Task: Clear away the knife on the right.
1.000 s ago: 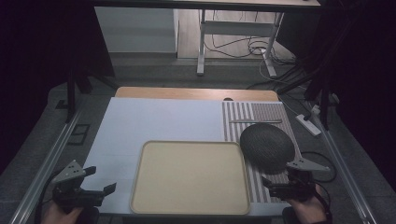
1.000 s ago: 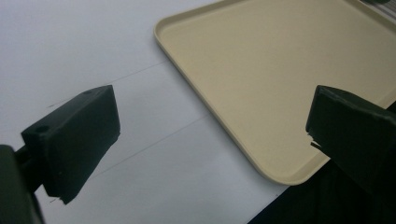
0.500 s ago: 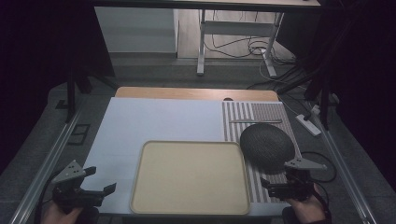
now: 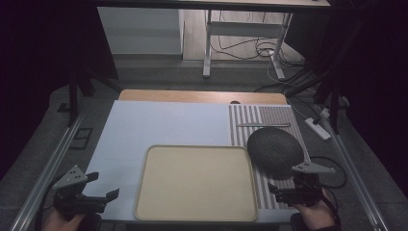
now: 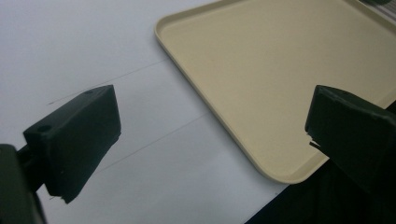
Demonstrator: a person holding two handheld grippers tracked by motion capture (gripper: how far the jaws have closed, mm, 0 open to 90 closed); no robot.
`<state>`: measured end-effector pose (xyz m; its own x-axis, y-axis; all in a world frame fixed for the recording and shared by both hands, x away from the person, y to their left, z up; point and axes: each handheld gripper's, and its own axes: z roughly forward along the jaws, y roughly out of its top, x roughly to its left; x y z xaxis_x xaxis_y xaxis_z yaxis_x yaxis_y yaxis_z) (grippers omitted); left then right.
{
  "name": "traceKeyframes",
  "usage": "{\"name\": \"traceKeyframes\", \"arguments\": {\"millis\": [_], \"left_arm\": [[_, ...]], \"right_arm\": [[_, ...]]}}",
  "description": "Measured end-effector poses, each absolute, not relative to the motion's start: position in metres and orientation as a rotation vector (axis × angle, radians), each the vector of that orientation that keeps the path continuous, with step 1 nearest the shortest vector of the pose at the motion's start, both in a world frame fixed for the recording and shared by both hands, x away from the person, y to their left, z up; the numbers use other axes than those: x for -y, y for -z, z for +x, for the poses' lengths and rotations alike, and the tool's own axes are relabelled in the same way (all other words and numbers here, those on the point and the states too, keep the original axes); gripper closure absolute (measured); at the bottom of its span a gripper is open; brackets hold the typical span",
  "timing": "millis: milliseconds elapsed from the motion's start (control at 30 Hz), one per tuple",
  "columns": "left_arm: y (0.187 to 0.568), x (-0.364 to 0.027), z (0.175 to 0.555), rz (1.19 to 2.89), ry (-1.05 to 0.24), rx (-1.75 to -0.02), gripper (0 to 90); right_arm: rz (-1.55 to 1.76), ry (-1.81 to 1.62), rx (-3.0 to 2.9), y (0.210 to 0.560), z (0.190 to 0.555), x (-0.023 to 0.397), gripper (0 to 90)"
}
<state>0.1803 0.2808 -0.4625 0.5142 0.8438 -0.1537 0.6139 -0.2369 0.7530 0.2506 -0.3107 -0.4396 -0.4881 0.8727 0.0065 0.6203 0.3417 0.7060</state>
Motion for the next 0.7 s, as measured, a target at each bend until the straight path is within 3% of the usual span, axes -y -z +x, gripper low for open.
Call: {"name": "traceKeyframes", "arguments": {"millis": [700], "left_arm": [[0.4624,-0.2823,0.1787,1.933,-0.372,-1.196,2.9]], "right_arm": [[1.224,-0.977,-2.273,0.4402,0.2591,0.3054,0.0]]}}
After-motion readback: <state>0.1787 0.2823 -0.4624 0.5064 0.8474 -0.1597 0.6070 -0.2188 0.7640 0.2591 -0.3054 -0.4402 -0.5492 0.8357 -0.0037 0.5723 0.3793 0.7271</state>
